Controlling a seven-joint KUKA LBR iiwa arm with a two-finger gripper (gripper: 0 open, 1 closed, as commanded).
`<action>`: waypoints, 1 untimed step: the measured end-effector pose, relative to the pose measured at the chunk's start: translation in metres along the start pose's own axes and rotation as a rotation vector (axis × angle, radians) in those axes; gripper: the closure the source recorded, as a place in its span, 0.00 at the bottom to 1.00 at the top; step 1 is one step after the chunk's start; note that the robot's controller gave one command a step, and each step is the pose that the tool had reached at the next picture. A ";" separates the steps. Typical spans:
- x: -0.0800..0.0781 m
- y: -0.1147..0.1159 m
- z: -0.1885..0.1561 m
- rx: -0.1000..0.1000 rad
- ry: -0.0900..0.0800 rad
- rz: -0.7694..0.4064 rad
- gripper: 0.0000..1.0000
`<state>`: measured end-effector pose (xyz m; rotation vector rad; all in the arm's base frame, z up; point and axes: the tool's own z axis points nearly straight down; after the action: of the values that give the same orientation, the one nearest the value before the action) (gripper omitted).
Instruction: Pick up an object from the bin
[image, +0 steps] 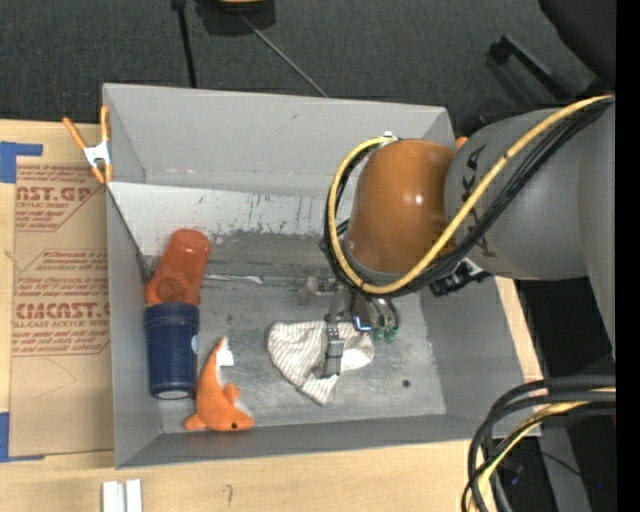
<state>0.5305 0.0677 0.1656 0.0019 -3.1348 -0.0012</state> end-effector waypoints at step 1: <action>-0.002 0.000 -0.004 0.000 -0.007 0.000 0.00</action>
Offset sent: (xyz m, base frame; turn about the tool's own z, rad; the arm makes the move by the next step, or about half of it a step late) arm -0.0134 -0.0281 -0.0775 0.1011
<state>0.5322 0.0674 0.1700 0.0013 -3.1421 -0.0019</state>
